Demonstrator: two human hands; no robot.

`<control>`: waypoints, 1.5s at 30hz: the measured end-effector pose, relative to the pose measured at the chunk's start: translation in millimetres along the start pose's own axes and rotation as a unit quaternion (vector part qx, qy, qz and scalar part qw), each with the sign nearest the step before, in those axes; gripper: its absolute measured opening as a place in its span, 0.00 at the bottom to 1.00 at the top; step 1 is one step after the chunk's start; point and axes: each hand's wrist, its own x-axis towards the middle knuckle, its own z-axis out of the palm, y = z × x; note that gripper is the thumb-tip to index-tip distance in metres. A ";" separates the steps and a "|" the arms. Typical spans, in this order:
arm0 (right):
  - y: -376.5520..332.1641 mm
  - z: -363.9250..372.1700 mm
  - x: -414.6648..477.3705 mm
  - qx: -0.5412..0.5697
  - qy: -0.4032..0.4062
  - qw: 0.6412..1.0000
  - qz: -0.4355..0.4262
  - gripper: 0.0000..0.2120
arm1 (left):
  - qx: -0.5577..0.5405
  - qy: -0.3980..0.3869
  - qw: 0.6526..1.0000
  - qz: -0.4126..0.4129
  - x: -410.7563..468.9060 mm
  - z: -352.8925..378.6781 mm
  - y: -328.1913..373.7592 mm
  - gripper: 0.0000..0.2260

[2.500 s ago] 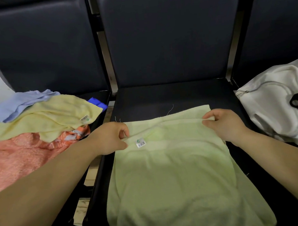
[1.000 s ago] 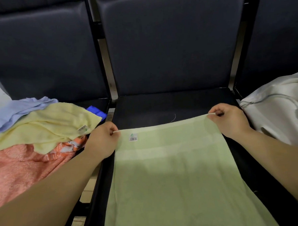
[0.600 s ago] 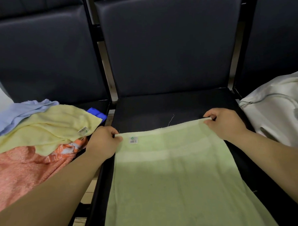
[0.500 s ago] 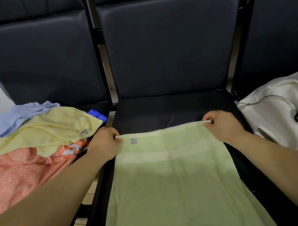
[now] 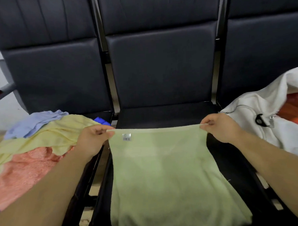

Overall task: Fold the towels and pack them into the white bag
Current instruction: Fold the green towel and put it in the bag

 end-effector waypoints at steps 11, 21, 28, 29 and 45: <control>-117.4 -108.6 23.2 0.328 0.139 0.934 -0.028 0.03 | -0.094 0.108 0.986 0.082 28.4 -63.2 138.9 0.05; -135.3 -166.9 -18.8 0.352 0.146 0.917 -0.119 0.04 | -0.142 0.063 0.975 0.159 2.1 -99.0 172.9 0.08; -19.9 -49.2 -67.1 0.264 -0.030 0.964 0.025 0.03 | -0.039 -0.099 0.994 -0.005 -66.0 -40.2 16.2 0.09; -5.3 -33.8 -72.4 0.249 -0.061 0.966 0.047 0.03 | -0.032 -0.123 0.991 -0.035 -72.8 -33.7 0.0 0.08; 6.7 31.6 -17.3 0.166 -0.009 0.985 0.042 0.04 | 0.002 -0.015 0.997 -0.072 -11.1 -9.5 -54.6 0.09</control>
